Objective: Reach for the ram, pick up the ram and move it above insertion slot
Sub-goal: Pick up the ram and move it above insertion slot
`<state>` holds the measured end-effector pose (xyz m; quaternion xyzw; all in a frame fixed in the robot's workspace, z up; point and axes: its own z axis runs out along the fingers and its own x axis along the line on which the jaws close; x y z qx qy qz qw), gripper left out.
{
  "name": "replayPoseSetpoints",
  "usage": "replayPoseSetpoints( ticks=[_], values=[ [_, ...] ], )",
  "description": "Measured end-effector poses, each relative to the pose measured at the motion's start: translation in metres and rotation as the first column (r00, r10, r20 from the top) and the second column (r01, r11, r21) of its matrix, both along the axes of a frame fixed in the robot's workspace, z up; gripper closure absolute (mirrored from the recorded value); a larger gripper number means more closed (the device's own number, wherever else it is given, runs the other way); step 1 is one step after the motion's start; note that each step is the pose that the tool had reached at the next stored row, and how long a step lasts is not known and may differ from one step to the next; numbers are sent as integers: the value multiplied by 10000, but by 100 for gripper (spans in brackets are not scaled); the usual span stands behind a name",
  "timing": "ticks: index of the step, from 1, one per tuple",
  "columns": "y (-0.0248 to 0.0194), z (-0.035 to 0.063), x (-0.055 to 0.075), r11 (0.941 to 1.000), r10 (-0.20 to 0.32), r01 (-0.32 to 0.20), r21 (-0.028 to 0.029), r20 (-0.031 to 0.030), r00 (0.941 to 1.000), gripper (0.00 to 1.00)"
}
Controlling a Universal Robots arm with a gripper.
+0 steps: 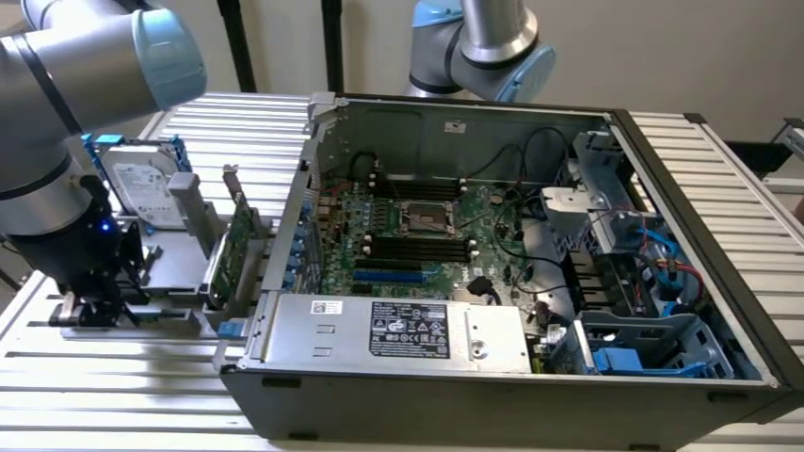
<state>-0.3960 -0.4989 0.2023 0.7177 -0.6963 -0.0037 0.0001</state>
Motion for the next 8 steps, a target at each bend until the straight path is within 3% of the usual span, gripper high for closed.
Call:
replayPoseSetpoints(
  ticks=[8],
  values=[
    [4, -30, -1, 9999, 145, -145, 20, 1, 9999, 64]
  ],
)
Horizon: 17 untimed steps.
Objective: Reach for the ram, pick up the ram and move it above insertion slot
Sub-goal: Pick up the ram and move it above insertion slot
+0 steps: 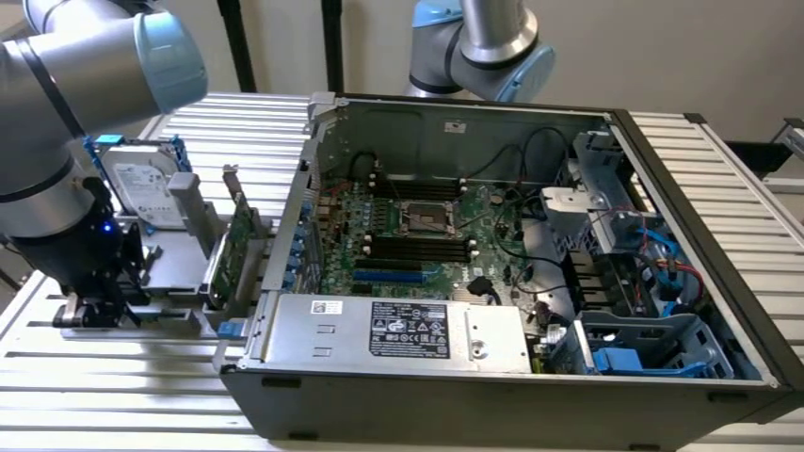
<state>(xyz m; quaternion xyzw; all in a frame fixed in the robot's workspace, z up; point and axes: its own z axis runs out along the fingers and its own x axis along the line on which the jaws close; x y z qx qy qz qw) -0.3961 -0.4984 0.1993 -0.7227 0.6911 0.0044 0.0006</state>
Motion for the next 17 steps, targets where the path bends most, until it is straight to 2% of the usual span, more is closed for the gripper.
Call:
replayPoseSetpoints(
  ticks=[4, 5, 6, 8, 17],
  values=[
    [0, -8, 0, 10000, 0, 0, 24, 0, 10000, 65],
    [0, -9, 0, 10000, 1, -1, 27, 1, 10000, 72],
    [0, -9, 0, 10000, 1, -1, 27, 0, 10000, 72],
    [-1, -9, 1, 10000, 2, -2, 27, 0, 10000, 84],
    [-1, -10, 1, 10000, 1, -1, 28, 0, 10000, 87]
  ],
)
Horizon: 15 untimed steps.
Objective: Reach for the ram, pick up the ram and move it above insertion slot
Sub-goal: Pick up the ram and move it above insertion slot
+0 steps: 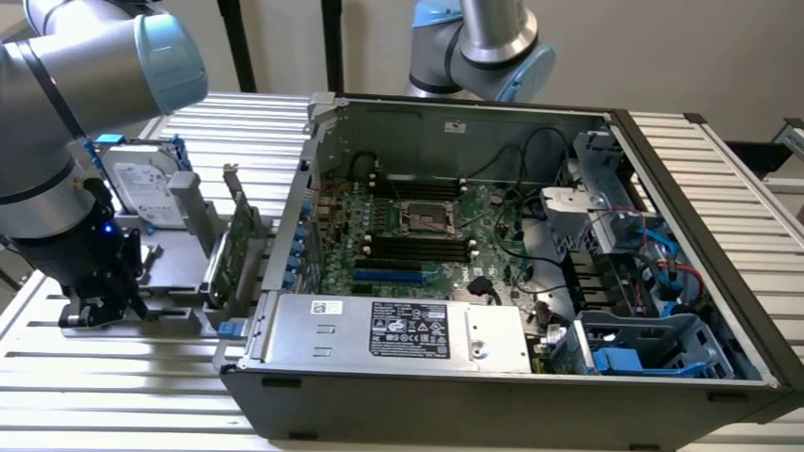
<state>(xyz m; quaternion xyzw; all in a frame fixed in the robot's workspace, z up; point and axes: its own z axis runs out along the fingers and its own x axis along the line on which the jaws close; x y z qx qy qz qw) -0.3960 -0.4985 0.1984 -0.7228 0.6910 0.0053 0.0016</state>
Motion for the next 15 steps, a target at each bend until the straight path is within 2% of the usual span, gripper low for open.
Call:
replayPoseSetpoints(
  ticks=[9, 15],
  values=[
    [0, 26, 0, 10000, 0, 0, 2, 1, 10000, 87],
    [0, 195, -1, 10000, -1, 1, 1, 0, 10000, 87]
  ],
)
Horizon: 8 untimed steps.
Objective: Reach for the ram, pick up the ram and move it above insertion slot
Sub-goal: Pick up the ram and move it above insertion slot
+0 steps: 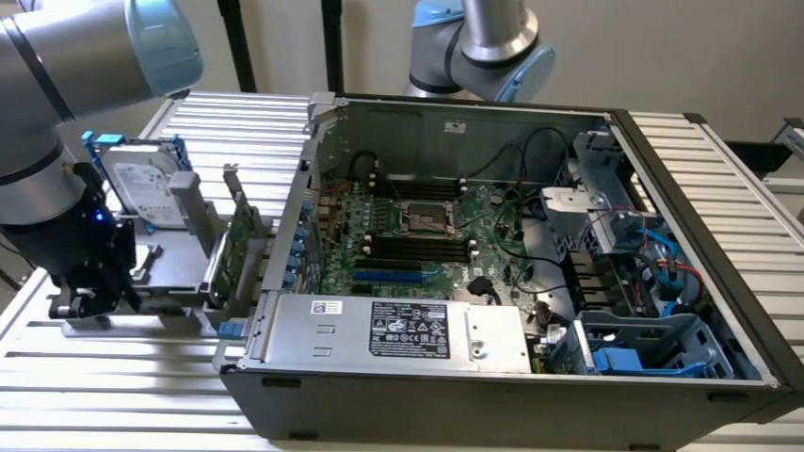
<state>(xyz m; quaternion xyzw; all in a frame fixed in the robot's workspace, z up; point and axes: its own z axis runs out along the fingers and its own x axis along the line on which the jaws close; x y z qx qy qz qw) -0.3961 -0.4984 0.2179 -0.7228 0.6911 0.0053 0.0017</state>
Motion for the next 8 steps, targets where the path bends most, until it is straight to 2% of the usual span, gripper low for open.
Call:
replayPoseSetpoints(
  ticks=[8],
  values=[
    [-6, 355, 8, 10000, 1, -1, -2, -2, 10000, 87]
  ],
)
